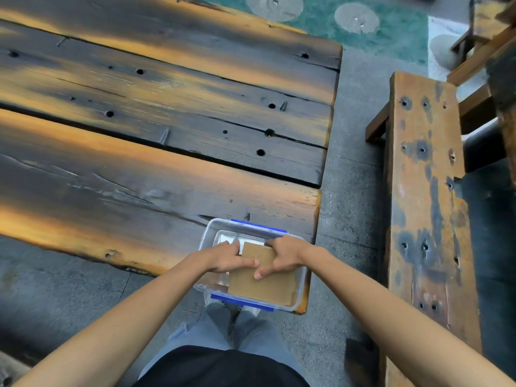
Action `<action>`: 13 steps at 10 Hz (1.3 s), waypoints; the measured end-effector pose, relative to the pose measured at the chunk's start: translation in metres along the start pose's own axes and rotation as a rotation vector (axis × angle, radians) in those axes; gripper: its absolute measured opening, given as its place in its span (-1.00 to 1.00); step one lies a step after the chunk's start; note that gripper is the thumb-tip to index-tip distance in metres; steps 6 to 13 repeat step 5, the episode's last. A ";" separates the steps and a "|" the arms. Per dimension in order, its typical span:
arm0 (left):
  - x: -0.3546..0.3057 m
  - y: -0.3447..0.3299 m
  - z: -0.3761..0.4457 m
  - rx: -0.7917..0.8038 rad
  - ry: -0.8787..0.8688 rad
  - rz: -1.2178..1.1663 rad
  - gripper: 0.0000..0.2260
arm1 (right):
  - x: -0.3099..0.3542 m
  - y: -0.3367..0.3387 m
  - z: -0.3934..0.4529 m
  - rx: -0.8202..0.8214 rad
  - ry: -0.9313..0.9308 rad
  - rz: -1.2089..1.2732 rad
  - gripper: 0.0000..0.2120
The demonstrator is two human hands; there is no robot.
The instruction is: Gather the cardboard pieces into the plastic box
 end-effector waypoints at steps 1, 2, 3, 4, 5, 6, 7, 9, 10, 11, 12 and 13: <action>-0.002 0.014 -0.015 -0.067 -0.076 0.018 -0.17 | 0.006 0.010 -0.011 -0.003 0.005 0.049 0.09; -0.008 0.040 -0.035 -0.169 -0.182 0.017 -0.31 | 0.012 0.029 -0.022 -0.029 0.028 0.035 0.08; -0.018 0.070 -0.059 -0.309 -0.272 0.028 -0.54 | 0.021 0.055 -0.034 -0.122 0.074 0.025 -0.08; -0.024 0.101 -0.079 -0.532 -0.319 0.086 -0.64 | 0.030 0.089 -0.049 -0.306 0.116 0.014 -0.14; -0.026 0.132 -0.101 -0.796 -0.370 0.160 -0.48 | 0.039 0.122 -0.063 -0.568 0.134 -0.022 -0.14; -0.026 0.132 -0.101 -0.796 -0.370 0.160 -0.48 | 0.039 0.122 -0.063 -0.568 0.134 -0.022 -0.14; -0.026 0.132 -0.101 -0.796 -0.370 0.160 -0.48 | 0.039 0.122 -0.063 -0.568 0.134 -0.022 -0.14; -0.026 0.132 -0.101 -0.796 -0.370 0.160 -0.48 | 0.039 0.122 -0.063 -0.568 0.134 -0.022 -0.14; -0.026 0.132 -0.101 -0.796 -0.370 0.160 -0.48 | 0.039 0.122 -0.063 -0.568 0.134 -0.022 -0.14; -0.026 0.132 -0.101 -0.796 -0.370 0.160 -0.48 | 0.039 0.122 -0.063 -0.568 0.134 -0.022 -0.14; -0.026 0.132 -0.101 -0.796 -0.370 0.160 -0.48 | 0.039 0.122 -0.063 -0.568 0.134 -0.022 -0.14; -0.026 0.132 -0.101 -0.796 -0.370 0.160 -0.48 | 0.039 0.122 -0.063 -0.568 0.134 -0.022 -0.14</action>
Point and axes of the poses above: each hand's wrist, its own z-axis towards the middle knuckle, its own y-axis out of the back of the hand, x = y × z, the point moved 2 cm from there along z, towards the middle knuckle, and after that the axes turned 4 degrees about x, right-handed, at the moved point
